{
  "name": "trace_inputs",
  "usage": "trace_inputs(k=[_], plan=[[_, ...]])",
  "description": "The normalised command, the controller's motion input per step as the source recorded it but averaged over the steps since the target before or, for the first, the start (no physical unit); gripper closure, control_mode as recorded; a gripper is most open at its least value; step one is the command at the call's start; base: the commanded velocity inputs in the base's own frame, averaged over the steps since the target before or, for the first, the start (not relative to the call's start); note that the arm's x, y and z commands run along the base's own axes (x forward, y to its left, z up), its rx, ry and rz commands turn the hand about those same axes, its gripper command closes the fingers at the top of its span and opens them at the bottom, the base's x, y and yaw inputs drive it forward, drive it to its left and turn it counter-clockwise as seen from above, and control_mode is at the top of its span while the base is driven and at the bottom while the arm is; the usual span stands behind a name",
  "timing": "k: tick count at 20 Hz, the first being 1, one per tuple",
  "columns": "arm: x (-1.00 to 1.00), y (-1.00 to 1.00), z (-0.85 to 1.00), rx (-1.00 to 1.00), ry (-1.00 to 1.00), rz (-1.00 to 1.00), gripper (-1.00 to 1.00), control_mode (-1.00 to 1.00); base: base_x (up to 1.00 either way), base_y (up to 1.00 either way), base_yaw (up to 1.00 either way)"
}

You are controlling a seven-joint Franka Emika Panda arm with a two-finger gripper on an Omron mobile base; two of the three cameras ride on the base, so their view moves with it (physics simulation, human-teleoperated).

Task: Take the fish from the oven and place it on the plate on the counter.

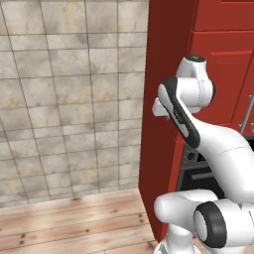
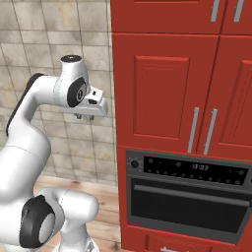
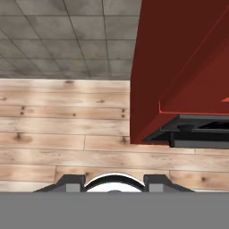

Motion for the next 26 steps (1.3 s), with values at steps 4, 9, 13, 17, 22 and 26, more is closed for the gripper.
trace_inputs(k=[4, 9, 13, 17, 22, 26], plan=[[-0.22, -0.14, 0.00, 0.06, -0.10, 0.00, -1.00, -1.00, 0.00, 0.00, 0.00], [-0.85, -0.32, 0.00, 0.04, -0.20, -0.01, -1.00, -1.00, 0.00, 0.00, 0.00], [-0.93, -0.33, -0.09, 0.03, -0.12, -0.05, -1.00, -1.00, 0.00, 0.00, 0.00], [-0.67, -0.22, -0.12, 0.00, -0.05, -0.25, -1.00, -1.00, 0.00, 0.00, 0.00], [-0.35, -0.24, -0.11, 0.07, 0.00, -0.35, -1.00, -1.00, 0.00, 0.00, 0.00], [-0.20, -0.10, -0.06, 0.16, 0.00, -0.37, -1.00, -1.00, 0.00, 0.00, 0.00]])
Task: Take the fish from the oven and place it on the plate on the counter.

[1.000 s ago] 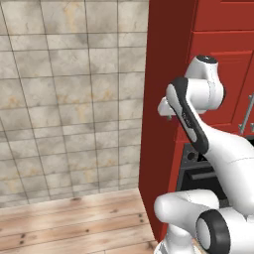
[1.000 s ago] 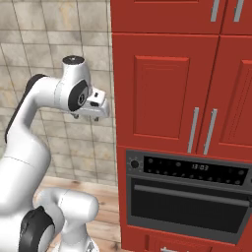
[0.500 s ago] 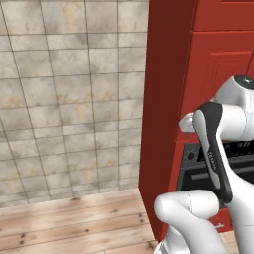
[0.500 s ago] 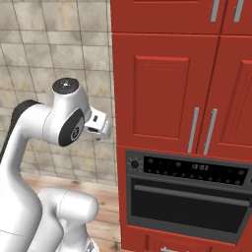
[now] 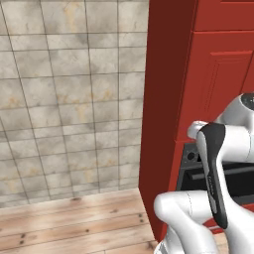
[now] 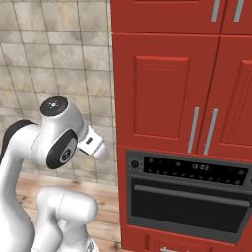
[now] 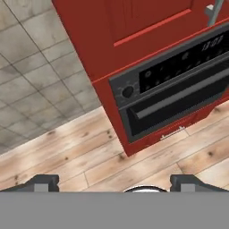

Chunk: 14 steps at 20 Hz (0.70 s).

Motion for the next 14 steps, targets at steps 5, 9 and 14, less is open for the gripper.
trace_inputs(k=[5, 9, 14], plan=[[-0.08, -0.02, -0.03, 0.23, 0.00, -0.34, -1.00, -1.00, 0.00, 0.00, 0.00], [-0.01, -0.03, -0.05, 0.23, -0.03, -0.33, -1.00, -1.00, 0.00, 0.00, 0.00], [0.00, 0.00, -0.27, 0.12, -0.01, -0.26, -1.00, -1.00, 0.00, 0.00, 0.00]])
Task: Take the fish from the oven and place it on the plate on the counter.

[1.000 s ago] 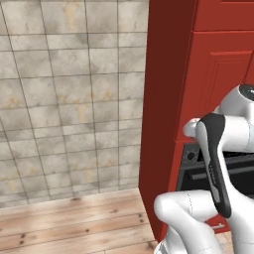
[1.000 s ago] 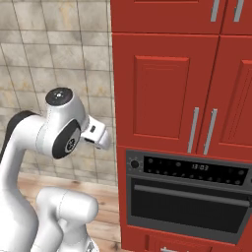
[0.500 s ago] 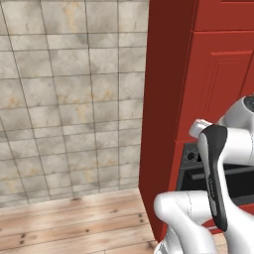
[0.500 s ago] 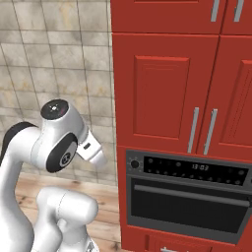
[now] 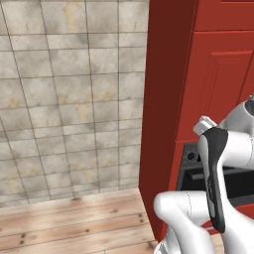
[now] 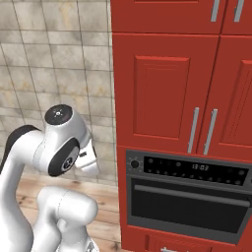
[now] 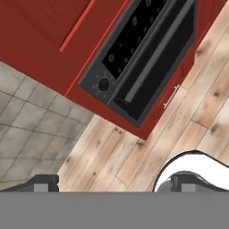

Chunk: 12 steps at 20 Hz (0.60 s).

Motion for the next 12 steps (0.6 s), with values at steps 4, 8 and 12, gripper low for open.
trace_inputs(k=[4, 8, 12], plan=[[0.00, -0.12, -0.47, 0.06, -0.06, -0.21, -1.00, -1.00, 0.00, 0.00, 0.00], [0.01, -0.48, -0.44, 0.16, -0.09, -0.08, -1.00, -1.00, 0.00, 0.00, 0.00], [0.03, -0.59, -0.44, 0.31, -0.16, 0.00, -1.00, -1.00, 0.00, 0.00, 0.00]])
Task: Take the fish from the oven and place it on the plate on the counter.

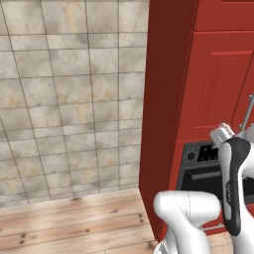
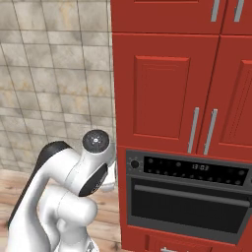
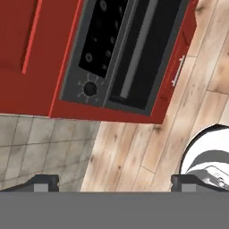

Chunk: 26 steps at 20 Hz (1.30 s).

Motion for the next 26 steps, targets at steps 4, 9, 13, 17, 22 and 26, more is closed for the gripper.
trace_inputs(k=[4, 9, 13, 17, 22, 26], plan=[[0.06, -0.46, -0.66, 0.19, -0.18, 0.00, -1.00, -1.00, 0.00, 0.00, 0.00], [0.00, -0.32, -0.61, 0.16, -0.23, 0.00, -1.00, -1.00, 0.00, 0.00, 0.00], [0.00, -0.21, -0.49, 0.16, -0.30, 0.00, -1.00, -1.00, 0.00, 0.00, 0.00], [0.04, -0.15, -0.50, 0.16, -0.23, 0.00, -1.00, -1.00, 0.00, 0.00, 0.00], [0.02, -0.27, -0.47, 0.18, -0.25, 0.00, -1.00, -1.00, 0.00, 0.00, 0.00], [0.24, -0.29, -0.40, 0.11, -0.20, 0.00, -1.00, -1.00, 0.00, 0.00, 0.00]])
